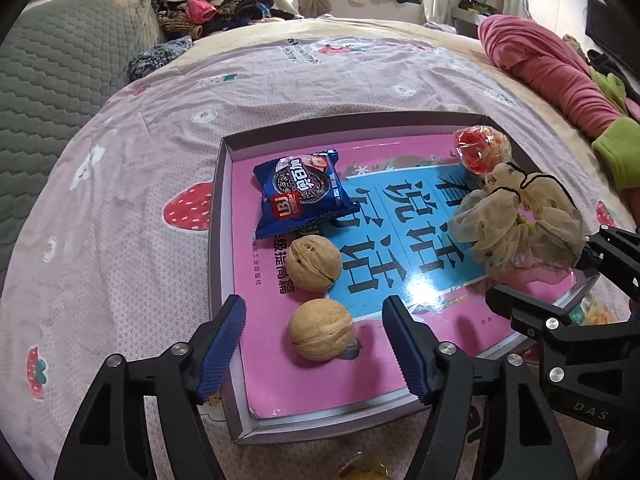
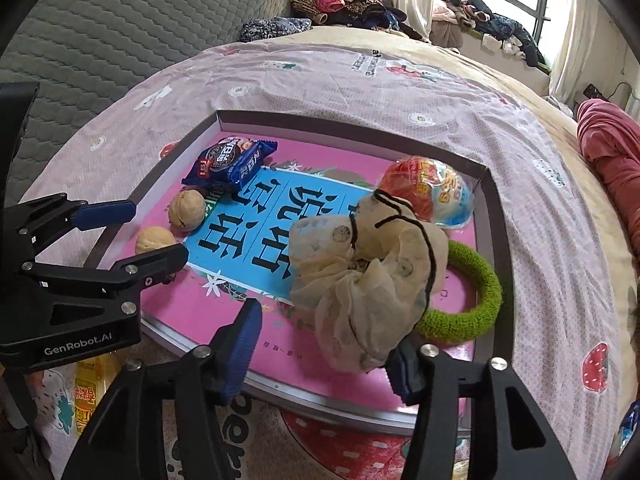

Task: Organize objects
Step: 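Open the left tool to drop the walnut while the right tool lowers the mesh bag, then open both tools and lift them away from the tray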

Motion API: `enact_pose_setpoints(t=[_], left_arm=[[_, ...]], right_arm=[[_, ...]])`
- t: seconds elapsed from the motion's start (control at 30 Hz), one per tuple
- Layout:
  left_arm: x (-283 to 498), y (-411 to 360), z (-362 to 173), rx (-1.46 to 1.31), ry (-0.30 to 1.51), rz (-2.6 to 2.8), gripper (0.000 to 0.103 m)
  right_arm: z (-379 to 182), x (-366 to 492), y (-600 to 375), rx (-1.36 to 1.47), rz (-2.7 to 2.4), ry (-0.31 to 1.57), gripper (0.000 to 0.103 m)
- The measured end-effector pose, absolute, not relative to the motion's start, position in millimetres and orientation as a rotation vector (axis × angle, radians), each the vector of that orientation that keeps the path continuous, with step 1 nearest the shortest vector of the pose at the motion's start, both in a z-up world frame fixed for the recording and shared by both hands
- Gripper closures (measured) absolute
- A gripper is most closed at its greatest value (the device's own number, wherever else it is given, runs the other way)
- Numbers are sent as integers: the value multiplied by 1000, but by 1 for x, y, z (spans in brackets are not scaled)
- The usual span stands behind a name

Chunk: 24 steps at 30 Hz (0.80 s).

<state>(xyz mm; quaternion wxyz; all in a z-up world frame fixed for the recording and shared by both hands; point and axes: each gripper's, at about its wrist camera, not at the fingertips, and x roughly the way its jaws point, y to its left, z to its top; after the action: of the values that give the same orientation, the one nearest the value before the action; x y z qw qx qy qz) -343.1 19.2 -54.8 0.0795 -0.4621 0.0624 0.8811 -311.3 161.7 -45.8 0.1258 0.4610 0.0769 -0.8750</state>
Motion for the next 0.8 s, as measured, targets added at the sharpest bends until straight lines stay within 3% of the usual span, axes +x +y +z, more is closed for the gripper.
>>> enact_pose_setpoints(t=[0.53,0.73,0.8], left_arm=[[-341,17,-47,-1371,214,2663,23],[-340,15,-43,-1359,212,2674,22],[-340,15,-42,-1355,210,2675,22]], right_arm=[[-42,-310,162,1343,-2572,261,32],[-35,-306,159,1300,-2618,319,32],[-30,-304,158,1276,-2636,340,26]])
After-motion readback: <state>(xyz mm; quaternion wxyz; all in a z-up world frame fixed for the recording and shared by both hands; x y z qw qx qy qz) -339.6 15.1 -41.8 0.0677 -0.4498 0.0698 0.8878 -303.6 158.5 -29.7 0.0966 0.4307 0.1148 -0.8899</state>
